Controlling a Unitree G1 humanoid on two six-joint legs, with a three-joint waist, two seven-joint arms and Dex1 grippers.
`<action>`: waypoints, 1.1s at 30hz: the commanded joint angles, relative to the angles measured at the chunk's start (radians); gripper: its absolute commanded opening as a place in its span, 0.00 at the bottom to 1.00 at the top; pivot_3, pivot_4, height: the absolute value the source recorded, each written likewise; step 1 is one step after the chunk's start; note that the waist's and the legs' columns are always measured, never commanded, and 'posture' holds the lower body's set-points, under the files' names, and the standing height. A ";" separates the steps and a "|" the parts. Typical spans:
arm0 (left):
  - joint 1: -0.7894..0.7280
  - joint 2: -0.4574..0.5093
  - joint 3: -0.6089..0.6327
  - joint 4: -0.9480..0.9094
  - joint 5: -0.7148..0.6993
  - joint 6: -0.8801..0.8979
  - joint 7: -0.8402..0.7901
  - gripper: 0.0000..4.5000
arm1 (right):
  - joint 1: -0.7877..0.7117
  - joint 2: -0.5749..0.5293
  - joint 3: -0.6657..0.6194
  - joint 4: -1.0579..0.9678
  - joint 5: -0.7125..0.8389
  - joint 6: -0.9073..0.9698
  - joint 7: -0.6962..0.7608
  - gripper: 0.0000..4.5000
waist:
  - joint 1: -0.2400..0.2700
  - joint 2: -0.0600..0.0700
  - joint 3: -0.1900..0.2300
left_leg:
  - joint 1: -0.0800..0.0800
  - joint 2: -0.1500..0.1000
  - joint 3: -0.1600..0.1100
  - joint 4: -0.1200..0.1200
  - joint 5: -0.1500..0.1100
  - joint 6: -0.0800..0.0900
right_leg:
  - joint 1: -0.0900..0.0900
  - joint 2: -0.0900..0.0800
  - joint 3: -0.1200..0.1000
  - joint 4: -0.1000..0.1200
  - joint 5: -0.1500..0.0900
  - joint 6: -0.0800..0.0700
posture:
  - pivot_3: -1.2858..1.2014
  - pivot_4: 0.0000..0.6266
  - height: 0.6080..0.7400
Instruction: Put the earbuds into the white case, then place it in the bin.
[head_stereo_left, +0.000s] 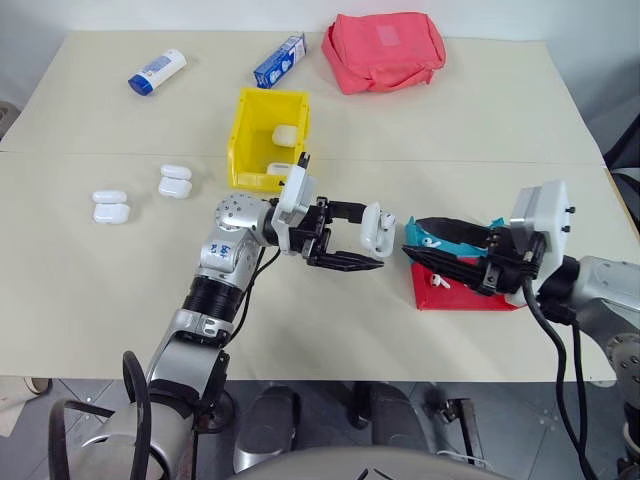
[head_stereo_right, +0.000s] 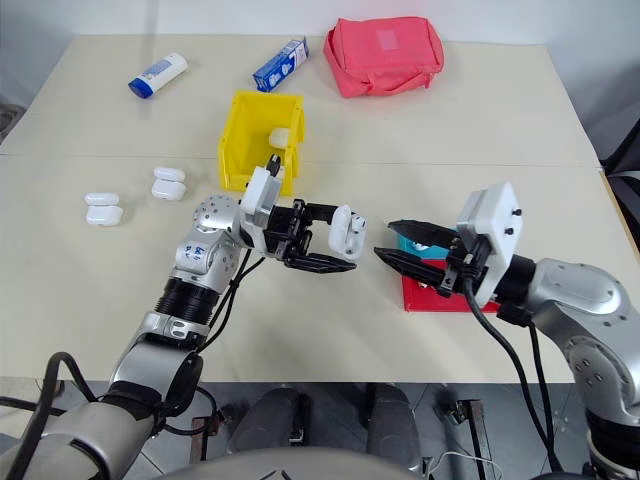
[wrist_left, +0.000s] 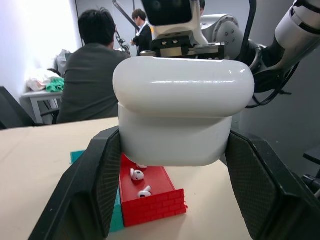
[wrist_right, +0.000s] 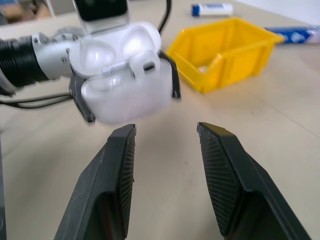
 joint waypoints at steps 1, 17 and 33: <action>-0.011 0.010 0.020 -0.001 -0.004 -0.017 -0.002 0.61 | 0.137 -0.024 -0.187 -0.079 0.031 0.033 -0.020 0.45 | 0.004 0.000 0.000 | 0.000 0.000 0.000 0.000 0.000 0.000 | 0.000 0.000 0.000 0.000 0.000 0.000 | 0.52 0.24 1.00; -0.002 0.025 0.040 0.030 0.007 -0.046 0.014 0.61 | 0.647 0.022 -0.599 -0.132 -0.070 0.025 0.041 0.62 | 0.015 0.001 -0.001 | 0.000 0.001 0.003 0.000 -0.004 0.004 | 0.001 0.001 0.003 -0.002 0.001 0.001 | 0.52 0.24 1.00; 0.063 0.034 0.047 -0.053 0.003 -0.035 0.090 0.61 | 0.277 -0.364 -0.367 0.047 -0.023 0.263 0.037 0.76 | 0.016 0.002 -0.001 | 0.000 0.000 0.002 0.000 -0.002 0.004 | 0.001 -0.001 0.002 -0.003 0.002 0.001 | 0.52 0.24 1.00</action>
